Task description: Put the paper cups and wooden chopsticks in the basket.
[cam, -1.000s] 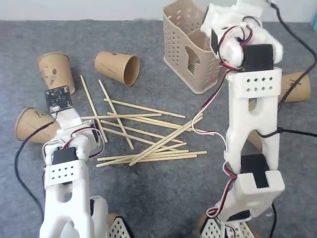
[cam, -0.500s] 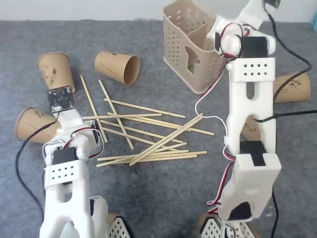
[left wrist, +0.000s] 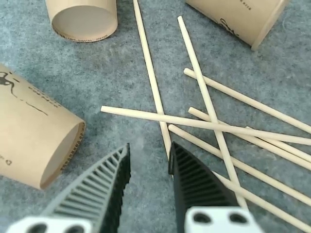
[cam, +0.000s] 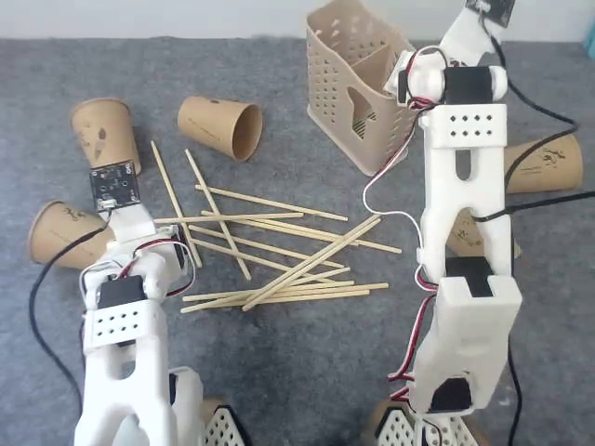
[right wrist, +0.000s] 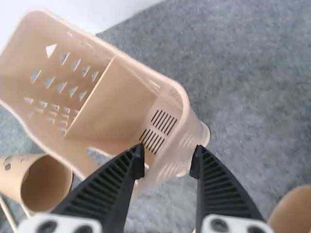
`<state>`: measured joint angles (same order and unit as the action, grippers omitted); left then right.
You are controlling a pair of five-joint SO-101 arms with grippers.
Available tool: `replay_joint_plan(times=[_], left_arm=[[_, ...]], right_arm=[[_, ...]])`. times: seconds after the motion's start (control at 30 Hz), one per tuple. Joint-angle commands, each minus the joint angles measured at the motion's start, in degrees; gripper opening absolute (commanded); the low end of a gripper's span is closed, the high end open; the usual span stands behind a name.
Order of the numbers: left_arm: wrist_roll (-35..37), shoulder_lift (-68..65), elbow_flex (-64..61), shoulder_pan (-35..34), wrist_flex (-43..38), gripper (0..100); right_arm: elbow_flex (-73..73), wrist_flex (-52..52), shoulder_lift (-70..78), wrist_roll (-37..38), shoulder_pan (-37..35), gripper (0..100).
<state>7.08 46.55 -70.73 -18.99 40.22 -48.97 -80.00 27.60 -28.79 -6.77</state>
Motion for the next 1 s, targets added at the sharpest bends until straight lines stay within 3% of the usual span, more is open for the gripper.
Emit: replay_joint_plan(times=[0.0,0.13,0.23,0.4,0.57,0.97], left_arm=[[-0.44,0.26,0.66,-0.44,-1.58,13],[-0.44,0.18,0.66,-0.44,-1.58,13],[-0.44,0.09,0.66,-0.44,-1.58,13],[-0.44,-0.09,0.48,-0.35,-2.73,13],[-0.44,-0.09,0.22,-0.26,-2.73,13],[-0.44,-0.09,0.22,-0.18,-2.81,13]], right_arm=[[-2.64,3.21,0.31,1.41,0.75,17.0],[-2.64,3.65,3.21,1.76,0.92,14.3],[-2.64,2.86,3.65,1.85,2.33,0.8],[-3.69,2.77,2.15,9.41,5.05,0.6],[-4.40,1.89,-0.31,24.00,5.32,0.6],[-4.57,-6.64,-1.71,35.87,0.92,0.6]])
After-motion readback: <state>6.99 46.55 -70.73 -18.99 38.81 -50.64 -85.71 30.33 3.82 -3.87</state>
